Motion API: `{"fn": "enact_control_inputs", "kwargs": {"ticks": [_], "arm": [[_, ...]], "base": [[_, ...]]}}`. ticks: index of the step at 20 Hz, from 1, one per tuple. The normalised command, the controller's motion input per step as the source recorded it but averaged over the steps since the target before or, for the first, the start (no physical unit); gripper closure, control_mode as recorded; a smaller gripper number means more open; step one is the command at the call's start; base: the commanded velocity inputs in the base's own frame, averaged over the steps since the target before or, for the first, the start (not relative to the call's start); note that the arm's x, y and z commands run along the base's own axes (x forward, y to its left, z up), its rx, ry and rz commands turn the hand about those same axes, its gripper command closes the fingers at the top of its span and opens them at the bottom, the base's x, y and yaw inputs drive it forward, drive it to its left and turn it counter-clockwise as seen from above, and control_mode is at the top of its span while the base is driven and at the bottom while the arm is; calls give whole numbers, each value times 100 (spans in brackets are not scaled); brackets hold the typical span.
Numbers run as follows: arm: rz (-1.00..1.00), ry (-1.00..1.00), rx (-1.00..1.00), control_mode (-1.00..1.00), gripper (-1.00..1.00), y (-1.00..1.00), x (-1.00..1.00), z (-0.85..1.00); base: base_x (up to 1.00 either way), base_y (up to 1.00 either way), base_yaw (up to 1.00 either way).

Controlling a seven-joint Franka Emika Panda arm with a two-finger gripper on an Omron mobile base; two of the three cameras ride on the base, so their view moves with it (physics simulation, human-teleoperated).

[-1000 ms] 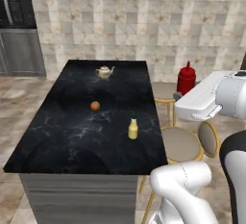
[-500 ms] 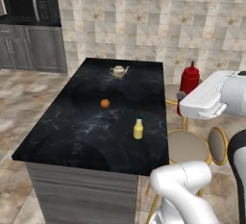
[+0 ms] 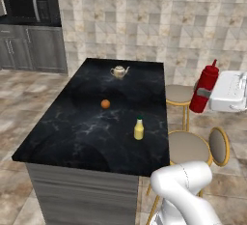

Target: Move the ketchup and mustard from the cabinet to the dining counter.

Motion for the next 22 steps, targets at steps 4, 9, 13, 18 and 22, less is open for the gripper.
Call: {"fn": "enact_control_inputs", "kwargs": {"ticks": [4,9,13,18,22], "arm": [[17,0,8,-100,100,-29,31,-13],[8,0,2,-100,100,-6,20,-8],[0,0,0,-100,100,-2,16,-2],[0,3,0,-100,100,-17,25,-14],[0,5,-3,-100,100,-23,25,-41]], "base": [[0,0,0],[0,0,0],[0,0,0],[0,0,0],[0,0,0]]}}
